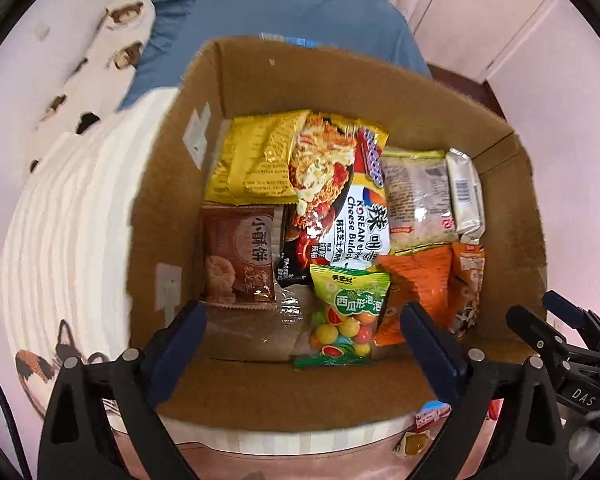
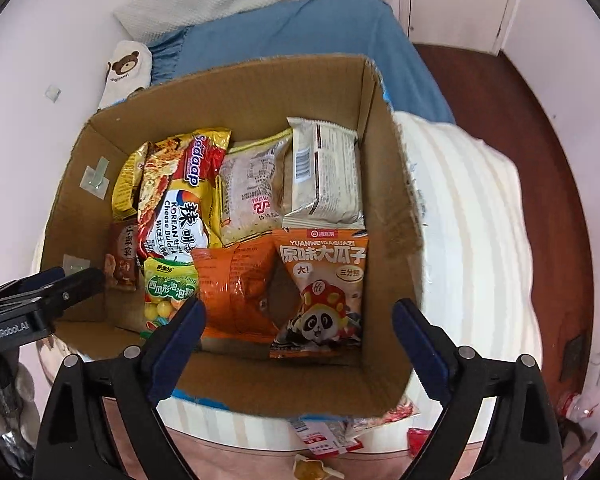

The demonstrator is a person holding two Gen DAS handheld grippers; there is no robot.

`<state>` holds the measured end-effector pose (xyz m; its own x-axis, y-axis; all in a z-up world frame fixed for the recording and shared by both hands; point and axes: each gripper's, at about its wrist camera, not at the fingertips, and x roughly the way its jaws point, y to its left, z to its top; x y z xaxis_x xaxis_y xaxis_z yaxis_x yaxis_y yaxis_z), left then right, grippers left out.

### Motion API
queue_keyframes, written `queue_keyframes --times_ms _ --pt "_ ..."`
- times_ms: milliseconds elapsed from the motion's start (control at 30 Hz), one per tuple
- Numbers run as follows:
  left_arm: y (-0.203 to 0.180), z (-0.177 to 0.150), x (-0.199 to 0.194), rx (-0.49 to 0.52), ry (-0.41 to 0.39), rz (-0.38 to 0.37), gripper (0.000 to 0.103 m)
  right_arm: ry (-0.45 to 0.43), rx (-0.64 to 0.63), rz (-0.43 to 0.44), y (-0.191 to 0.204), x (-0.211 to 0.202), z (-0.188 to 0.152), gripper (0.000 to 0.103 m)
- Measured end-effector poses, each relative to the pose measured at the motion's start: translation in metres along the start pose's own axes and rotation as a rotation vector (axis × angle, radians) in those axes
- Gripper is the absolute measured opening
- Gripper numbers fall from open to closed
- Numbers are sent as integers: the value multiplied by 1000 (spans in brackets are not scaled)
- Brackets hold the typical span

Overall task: Organize snacks
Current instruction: 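Move both tools back over the remaining snacks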

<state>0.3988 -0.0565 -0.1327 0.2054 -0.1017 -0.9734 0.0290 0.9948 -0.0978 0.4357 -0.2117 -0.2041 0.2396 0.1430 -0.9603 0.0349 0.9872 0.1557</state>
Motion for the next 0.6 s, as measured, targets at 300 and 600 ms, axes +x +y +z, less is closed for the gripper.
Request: queue_keyframes --times_ms 300,600 --pt "-17 -44 -61 58 -175 33 99 -141 -29 -1 5 -58 -31 96" --pt "-32 -84 -116 87 -291 33 99 -242 -27 28 12 -111 -67 96"
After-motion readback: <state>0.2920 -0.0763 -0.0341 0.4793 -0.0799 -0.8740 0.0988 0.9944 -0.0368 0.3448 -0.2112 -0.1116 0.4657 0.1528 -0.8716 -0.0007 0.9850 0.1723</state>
